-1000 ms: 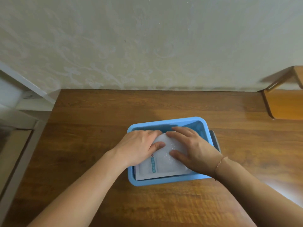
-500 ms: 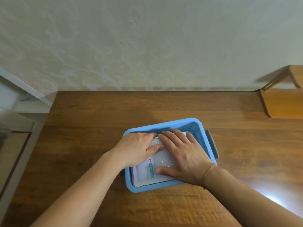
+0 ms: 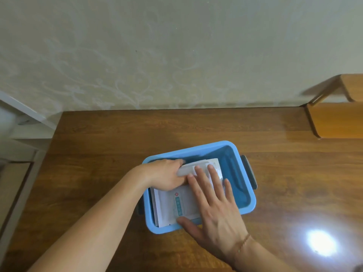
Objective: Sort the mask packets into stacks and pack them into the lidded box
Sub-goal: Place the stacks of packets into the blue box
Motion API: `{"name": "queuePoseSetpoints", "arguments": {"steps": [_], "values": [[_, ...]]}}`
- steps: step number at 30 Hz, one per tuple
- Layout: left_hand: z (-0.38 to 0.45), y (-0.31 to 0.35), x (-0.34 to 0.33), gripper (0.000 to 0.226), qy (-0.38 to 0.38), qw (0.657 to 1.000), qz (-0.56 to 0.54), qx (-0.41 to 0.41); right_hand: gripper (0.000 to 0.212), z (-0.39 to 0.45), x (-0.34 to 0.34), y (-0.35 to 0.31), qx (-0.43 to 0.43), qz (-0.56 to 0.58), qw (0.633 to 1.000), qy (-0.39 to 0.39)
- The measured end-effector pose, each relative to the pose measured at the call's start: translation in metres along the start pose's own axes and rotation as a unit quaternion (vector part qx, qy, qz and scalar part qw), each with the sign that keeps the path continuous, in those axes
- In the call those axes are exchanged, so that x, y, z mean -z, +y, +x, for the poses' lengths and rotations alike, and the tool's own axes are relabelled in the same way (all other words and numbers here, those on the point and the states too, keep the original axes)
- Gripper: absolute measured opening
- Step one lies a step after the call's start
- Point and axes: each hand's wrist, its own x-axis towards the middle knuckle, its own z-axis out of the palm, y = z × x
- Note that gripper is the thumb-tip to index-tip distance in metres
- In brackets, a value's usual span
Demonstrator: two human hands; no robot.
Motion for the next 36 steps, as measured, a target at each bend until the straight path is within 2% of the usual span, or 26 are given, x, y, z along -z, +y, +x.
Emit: {"name": "queuePoseSetpoints", "arguments": {"steps": [8,10,12,14,16,17,19,20,22,23,25,26,30,33,36], "values": [[0.000,-0.005,-0.002,0.037,0.019,1.000,0.010,-0.021,0.092,0.009,-0.006,-0.019,-0.053,0.034,0.997,-0.045],[-0.002,-0.005,-0.003,0.040,0.018,0.999,0.004,-0.028,0.094,0.006,-0.005,-0.021,-0.055,0.074,0.995,-0.042],[-0.007,-0.004,-0.002,0.051,0.009,0.999,-0.011,-0.029,0.095,0.001,-0.003,-0.013,-0.069,0.174,0.982,-0.034],[-0.015,0.000,-0.004,0.059,0.020,0.999,-0.008,-0.027,0.098,0.000,0.002,0.002,-0.124,0.272,0.954,0.007],[-0.026,0.004,-0.009,0.060,0.058,0.998,0.022,-0.030,0.096,0.006,0.015,0.015,-0.217,0.343,0.914,-0.001],[-0.031,0.006,-0.012,0.060,0.084,0.995,0.036,-0.033,0.086,0.010,0.019,0.021,-0.255,0.373,0.891,-0.034],[-0.040,0.008,-0.018,0.062,0.122,0.990,0.038,-0.052,0.047,0.019,0.024,0.033,-0.287,0.435,0.848,-0.093],[-0.041,0.007,-0.021,0.064,0.126,0.990,0.025,-0.056,0.037,0.024,0.025,0.038,-0.298,0.484,0.815,-0.116],[-0.040,0.005,-0.025,0.072,0.126,0.991,-0.004,-0.045,0.041,0.032,0.026,0.047,-0.325,0.583,0.726,-0.165],[-0.036,0.003,-0.026,0.077,0.128,0.991,-0.009,-0.037,0.038,0.036,0.028,0.049,-0.327,0.612,0.695,-0.188],[-0.027,-0.001,-0.027,0.084,0.124,0.992,-0.006,-0.024,0.034,0.041,0.032,0.050,-0.345,0.639,0.650,-0.224],[-0.022,-0.002,-0.027,0.086,0.120,0.993,-0.004,-0.018,0.041,0.044,0.033,0.051,-0.355,0.647,0.632,-0.237],[-0.010,-0.005,-0.024,0.091,0.076,0.997,-0.027,-0.018,0.074,0.050,0.023,0.052,-0.368,0.657,0.608,-0.250],[-0.008,-0.008,-0.022,0.086,0.053,0.997,-0.040,-0.034,0.082,0.051,0.020,0.055,-0.370,0.659,0.600,-0.262],[-0.004,-0.009,-0.023,0.085,0.038,0.997,-0.043,-0.045,0.086,0.049,0.023,0.060,-0.355,0.676,0.575,-0.294]]}}
